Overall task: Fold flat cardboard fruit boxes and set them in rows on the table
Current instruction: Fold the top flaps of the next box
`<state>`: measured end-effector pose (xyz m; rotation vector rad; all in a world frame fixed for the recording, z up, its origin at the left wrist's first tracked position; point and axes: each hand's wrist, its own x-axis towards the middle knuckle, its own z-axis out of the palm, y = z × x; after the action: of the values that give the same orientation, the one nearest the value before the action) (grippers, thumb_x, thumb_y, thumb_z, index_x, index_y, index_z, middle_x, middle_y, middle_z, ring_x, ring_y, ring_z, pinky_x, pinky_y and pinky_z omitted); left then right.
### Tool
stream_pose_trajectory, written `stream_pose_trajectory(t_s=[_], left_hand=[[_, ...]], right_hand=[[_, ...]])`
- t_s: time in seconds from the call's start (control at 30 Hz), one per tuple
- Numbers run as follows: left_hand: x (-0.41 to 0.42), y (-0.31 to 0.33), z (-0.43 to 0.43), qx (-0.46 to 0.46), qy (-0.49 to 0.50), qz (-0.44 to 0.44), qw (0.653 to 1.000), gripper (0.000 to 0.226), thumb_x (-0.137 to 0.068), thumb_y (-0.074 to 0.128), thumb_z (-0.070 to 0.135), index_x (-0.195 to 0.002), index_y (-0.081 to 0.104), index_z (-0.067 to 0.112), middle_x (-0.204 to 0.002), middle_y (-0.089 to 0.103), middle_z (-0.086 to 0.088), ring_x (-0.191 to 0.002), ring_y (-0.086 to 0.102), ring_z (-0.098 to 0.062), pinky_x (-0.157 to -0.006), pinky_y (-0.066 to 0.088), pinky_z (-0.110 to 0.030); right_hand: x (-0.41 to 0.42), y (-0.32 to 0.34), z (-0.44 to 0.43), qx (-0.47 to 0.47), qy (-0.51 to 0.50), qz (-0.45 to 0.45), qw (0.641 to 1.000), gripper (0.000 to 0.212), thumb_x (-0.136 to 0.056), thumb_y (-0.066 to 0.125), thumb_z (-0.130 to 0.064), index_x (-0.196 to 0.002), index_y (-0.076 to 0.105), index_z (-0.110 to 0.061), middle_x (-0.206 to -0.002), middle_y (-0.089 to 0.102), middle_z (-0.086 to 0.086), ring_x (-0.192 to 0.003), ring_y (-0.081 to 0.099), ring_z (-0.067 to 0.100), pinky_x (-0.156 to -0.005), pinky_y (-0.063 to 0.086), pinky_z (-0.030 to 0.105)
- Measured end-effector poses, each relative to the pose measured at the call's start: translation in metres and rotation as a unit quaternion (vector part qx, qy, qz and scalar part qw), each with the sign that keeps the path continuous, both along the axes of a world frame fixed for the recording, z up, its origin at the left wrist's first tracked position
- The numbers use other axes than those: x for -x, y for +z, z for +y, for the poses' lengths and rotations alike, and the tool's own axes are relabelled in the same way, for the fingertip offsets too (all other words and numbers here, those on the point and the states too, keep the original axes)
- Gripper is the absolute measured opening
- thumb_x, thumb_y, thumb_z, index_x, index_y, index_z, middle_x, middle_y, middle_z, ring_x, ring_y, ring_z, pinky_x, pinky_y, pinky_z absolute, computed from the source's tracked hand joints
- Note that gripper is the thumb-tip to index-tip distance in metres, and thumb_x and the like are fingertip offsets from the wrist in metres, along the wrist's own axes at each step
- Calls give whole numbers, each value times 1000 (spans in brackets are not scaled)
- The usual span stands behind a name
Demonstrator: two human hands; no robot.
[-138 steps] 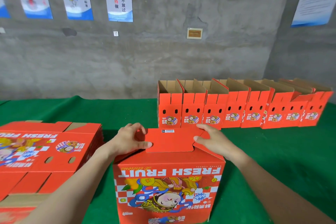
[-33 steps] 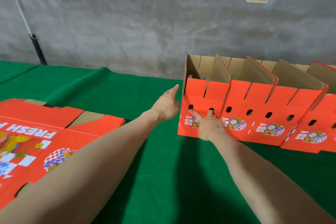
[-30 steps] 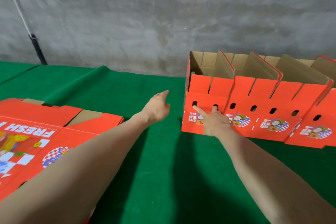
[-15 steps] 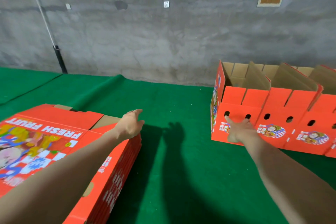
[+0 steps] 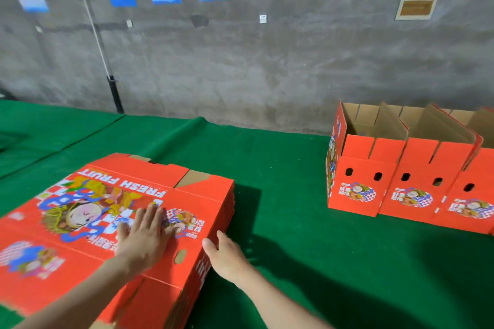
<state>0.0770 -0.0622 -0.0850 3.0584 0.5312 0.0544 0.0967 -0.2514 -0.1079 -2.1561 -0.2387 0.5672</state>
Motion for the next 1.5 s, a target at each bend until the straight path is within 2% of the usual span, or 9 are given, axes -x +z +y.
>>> stream_pose_trajectory(t_s=[0.2,0.3,0.57,0.73,0.9,1.1,1.2,1.4,1.5], left_hand=[[66,-5,-61,98,-141,-61,983,49,-94,44,43,-141,39,33,-155,24,7,-143,19,-16,-114,16,-28],[79,20,-76,213,-186,-143,948,36,-88,60,21,-124,60,19,-137,51,3,-125,47,-14,-102,29,-15],[90,89,-76,226,-62,-320,918,61,-73,78,9,-126,53,-5,-134,42,-30,-124,40,-43,-103,32,-44],[91,121,-85,403,-51,-397,823,24,-77,76,10,-87,54,7,-78,59,-11,-80,60,-34,-66,45,-38],[96,136,-111,726,-143,-214,638,11,-83,63,1,-90,65,8,-77,73,-9,-58,67,-16,-52,57,-28],[123,122,-164,710,-238,-212,628,15,-75,67,11,-90,69,13,-84,74,-13,-66,70,-22,-53,56,-29],[134,117,-180,712,-253,-219,617,19,-72,69,19,-92,70,19,-87,74,-12,-69,71,-23,-53,56,-29],[147,110,-189,730,-263,-227,588,31,-72,71,25,-103,70,22,-95,73,-12,-77,71,-28,-59,57,-35],[145,108,-187,772,-249,-189,553,38,-72,68,11,-110,68,13,-98,72,-16,-76,70,-30,-60,57,-39]], right_hand=[[25,17,-17,-262,-293,128,911,14,-87,65,-21,-77,64,-12,-79,66,11,-67,60,19,-62,49,29],[36,33,-51,-285,-381,86,876,15,-85,68,-18,-74,63,-9,-71,63,8,-60,56,19,-55,44,25],[83,107,-184,-377,-387,-82,837,10,-83,70,-9,-91,70,-16,-90,72,4,-81,65,20,-71,50,31],[131,121,-275,-348,-381,-167,840,30,-81,71,-13,-111,68,-16,-115,69,4,-106,64,16,-88,48,34],[175,123,-324,-290,-400,-232,838,28,-83,70,-10,-109,66,-20,-92,73,-8,-93,65,6,-80,48,25],[196,146,-334,47,-385,-497,777,45,-83,68,-2,-126,55,-2,-122,53,7,-113,53,24,-99,40,32],[202,163,-319,15,-302,-463,833,33,-84,71,-13,-115,60,-13,-97,59,-5,-70,53,4,-68,39,12],[202,184,-328,53,-219,-286,931,16,-89,65,-28,-94,58,-14,-62,63,-11,-50,61,9,-48,42,20],[207,191,-332,22,-148,-216,965,27,-99,47,-31,-125,45,-23,-113,54,-21,-57,70,16,-45,48,21]])
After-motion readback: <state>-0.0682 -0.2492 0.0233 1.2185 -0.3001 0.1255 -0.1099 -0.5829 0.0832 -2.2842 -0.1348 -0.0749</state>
